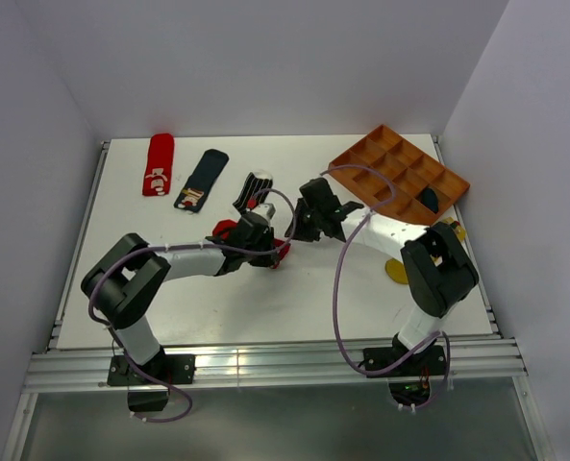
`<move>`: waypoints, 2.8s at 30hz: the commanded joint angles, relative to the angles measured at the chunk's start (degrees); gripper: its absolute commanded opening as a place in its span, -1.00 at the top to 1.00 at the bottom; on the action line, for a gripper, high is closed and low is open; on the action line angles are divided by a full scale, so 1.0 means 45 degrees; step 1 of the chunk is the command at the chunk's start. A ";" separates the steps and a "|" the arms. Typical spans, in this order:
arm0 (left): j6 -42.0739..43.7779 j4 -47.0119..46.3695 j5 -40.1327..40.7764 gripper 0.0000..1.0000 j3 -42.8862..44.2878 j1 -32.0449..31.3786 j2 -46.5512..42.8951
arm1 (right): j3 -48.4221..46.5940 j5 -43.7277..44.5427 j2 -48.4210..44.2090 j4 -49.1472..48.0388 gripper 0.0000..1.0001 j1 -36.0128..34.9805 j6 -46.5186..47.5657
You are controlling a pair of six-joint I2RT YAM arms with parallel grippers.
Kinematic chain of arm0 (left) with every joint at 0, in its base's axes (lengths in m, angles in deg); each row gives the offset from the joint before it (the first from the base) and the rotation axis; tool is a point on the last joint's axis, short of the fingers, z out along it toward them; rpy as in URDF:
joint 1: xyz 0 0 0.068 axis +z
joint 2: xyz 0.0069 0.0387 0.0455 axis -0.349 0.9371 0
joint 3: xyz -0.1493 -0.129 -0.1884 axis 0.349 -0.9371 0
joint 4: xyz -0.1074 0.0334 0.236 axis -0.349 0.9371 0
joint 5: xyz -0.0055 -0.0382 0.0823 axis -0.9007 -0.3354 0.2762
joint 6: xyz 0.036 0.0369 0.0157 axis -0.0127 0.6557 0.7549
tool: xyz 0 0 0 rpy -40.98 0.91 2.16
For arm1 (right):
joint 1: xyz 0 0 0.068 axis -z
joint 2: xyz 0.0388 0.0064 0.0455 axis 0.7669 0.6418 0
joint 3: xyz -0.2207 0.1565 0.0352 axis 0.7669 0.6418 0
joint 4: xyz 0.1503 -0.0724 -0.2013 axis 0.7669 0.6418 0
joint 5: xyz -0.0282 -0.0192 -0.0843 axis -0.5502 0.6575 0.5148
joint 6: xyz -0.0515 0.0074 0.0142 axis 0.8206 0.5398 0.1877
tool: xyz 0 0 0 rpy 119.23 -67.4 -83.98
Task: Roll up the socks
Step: Roll the sock at the center of the board.
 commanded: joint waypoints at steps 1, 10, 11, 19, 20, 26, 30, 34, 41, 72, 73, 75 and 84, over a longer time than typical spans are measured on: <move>-0.1947 -0.0769 -0.3697 0.99 -0.1156 0.0592 -0.0105 | 0.0407 0.0402 -0.0400 -0.0460 0.42 0.0090 -0.0241; -0.4314 -0.3914 -0.5945 0.99 -0.3287 0.2605 -0.0145 | 0.1111 0.0207 -0.0147 -0.0948 0.34 0.0031 -0.0886; -0.4393 -0.4034 -0.6198 0.99 -0.3404 0.2780 -0.0009 | 0.1150 0.0090 -0.0127 -0.1007 0.33 -0.0027 -0.0983; -0.5194 -0.5148 -0.7021 0.99 -0.3796 0.3328 0.0636 | 0.0936 0.0284 0.0087 -0.0813 0.16 -0.0379 -0.1569; -0.5272 -0.5226 -0.7060 0.99 -0.3796 0.3367 0.0694 | 0.0819 0.0303 0.0204 -0.0735 0.16 -0.0437 -0.1628; -0.5624 -0.5597 -0.7294 0.99 -0.3776 0.3504 0.1007 | 0.0486 0.0479 0.0712 -0.0363 0.17 -0.0887 -0.1882; -0.5839 -0.5812 -0.7412 0.99 -0.3679 0.3524 0.1261 | 0.0115 0.0558 0.1006 -0.0284 0.19 -0.1024 -0.1902; -0.5917 -0.5949 -0.7509 0.99 -0.3581 0.3544 0.1476 | -0.0236 0.0752 0.1103 -0.0168 0.21 -0.1043 -0.1941; -0.6113 -0.6203 -0.7529 0.99 -0.3620 0.3543 0.1574 | -0.0842 0.1065 0.1728 0.0281 0.30 -0.1043 -0.1882; -0.3830 -0.1831 -0.3335 0.01 -0.2802 0.2824 -0.1918 | -0.3556 0.3253 0.3916 0.3855 1.00 -0.1512 -0.0750; -0.3634 -0.1441 -0.2866 0.03 -0.2664 0.2647 -0.2115 | -0.3615 0.3272 0.3993 0.3894 1.00 -0.1531 -0.0769; -0.2990 -0.0758 -0.1213 0.05 -0.2352 0.1947 -0.2525 | -0.3810 0.3272 0.4111 0.4011 1.00 -0.1570 -0.0730; -0.0763 -0.1006 0.3288 0.02 -0.1843 -0.0888 -0.2626 | -0.3987 0.3019 0.4326 0.4031 1.00 -0.1727 -0.0691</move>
